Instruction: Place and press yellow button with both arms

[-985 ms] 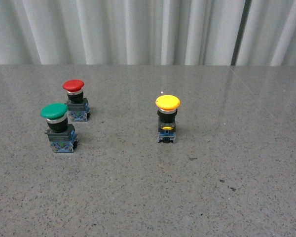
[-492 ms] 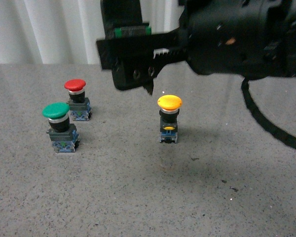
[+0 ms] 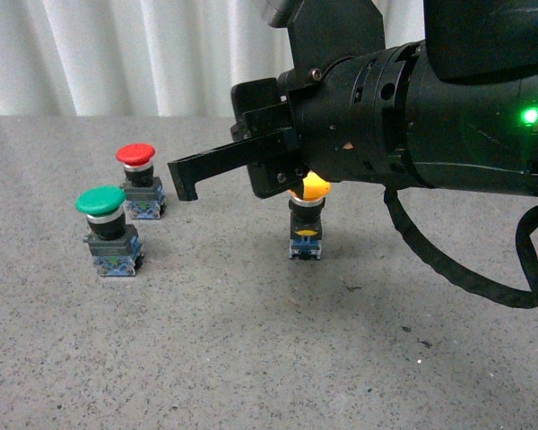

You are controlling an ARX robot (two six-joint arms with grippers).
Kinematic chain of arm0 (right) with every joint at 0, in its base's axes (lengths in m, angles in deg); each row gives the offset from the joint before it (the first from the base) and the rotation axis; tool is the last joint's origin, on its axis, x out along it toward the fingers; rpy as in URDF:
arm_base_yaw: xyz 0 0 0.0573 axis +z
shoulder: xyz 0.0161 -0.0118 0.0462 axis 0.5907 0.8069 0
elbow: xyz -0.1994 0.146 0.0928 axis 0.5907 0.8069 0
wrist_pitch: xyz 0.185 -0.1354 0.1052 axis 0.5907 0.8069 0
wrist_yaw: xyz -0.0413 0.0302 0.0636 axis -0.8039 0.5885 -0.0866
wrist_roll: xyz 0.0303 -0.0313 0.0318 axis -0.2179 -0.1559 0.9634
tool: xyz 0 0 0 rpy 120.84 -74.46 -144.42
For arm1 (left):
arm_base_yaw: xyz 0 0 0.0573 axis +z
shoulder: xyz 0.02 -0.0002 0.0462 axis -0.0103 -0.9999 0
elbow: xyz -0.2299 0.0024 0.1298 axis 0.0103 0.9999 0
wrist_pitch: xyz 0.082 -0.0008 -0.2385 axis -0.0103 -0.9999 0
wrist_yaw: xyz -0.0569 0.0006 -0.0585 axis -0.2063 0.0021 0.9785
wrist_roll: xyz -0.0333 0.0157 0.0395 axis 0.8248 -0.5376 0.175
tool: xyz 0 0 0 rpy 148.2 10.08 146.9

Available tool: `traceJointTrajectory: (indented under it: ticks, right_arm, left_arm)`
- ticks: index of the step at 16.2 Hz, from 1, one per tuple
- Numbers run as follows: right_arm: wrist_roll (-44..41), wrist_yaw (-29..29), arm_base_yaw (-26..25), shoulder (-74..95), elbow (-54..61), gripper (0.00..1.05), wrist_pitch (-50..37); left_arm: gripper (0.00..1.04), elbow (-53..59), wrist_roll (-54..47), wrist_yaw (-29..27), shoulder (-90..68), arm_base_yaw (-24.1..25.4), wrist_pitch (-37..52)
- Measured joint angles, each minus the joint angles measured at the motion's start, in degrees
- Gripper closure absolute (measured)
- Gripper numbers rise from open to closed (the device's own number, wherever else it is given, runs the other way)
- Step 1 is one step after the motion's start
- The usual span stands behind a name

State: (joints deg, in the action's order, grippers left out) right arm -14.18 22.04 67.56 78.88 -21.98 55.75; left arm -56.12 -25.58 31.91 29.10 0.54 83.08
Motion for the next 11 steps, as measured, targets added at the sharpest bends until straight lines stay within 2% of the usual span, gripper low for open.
traceJointTrajectory:
  ticks: [1, 6, 11]
  right_arm:
    - [-0.37, -0.17, -0.66, 0.66, -0.68, 1.03, 0.28]
    - [-0.63, -0.11, -4.46, 1.79, -1.33, 1.03, 1.75]
    - [-1.33, 0.20, -5.57, 2.86, -1.05, 1.03, 2.14]
  left_arm:
    - [0.07, 0.00, -0.02, 0.00, 0.00, 0.00, 0.00]
    - [0.07, 0.00, -0.02, 0.02, 0.00, 0.00, 0.00]
    - [0.07, 0.00, -0.02, 0.00, 0.00, 0.00, 0.00]
